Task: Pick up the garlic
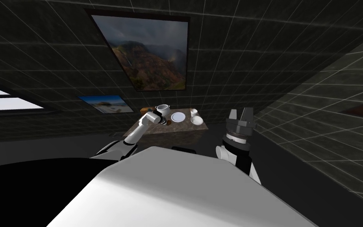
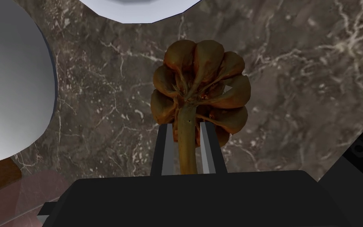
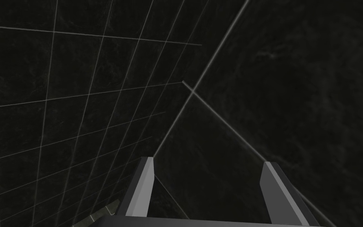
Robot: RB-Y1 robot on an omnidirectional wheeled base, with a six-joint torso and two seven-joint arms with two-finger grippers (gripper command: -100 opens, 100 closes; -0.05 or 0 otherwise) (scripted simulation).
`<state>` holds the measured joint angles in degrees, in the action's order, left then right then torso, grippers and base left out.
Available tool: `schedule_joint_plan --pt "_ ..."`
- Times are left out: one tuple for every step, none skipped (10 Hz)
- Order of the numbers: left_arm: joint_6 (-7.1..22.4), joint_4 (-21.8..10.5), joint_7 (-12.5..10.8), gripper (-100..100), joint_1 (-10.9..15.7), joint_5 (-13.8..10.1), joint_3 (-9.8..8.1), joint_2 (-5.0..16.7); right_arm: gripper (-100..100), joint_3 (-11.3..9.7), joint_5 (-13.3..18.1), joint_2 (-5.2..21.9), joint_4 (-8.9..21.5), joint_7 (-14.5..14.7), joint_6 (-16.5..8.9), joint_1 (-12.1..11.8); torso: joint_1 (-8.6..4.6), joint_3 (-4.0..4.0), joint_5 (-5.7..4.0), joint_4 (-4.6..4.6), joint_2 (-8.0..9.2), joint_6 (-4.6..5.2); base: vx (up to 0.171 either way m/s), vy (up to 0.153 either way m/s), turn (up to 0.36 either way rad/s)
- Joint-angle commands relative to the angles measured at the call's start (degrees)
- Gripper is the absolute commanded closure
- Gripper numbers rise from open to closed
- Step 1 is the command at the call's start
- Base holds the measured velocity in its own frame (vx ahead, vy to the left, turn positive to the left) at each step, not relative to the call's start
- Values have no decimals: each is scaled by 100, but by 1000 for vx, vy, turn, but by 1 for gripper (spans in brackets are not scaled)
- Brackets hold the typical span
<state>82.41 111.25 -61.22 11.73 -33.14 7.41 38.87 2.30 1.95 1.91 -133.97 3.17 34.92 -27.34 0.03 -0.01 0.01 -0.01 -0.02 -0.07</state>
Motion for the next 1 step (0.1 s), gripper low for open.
schedule_joint_plan --pt "0 0 0 0 0 0 0 0 0 0 0 0 0 0 0 0 0 0 0 0 0 0 0 0 0"
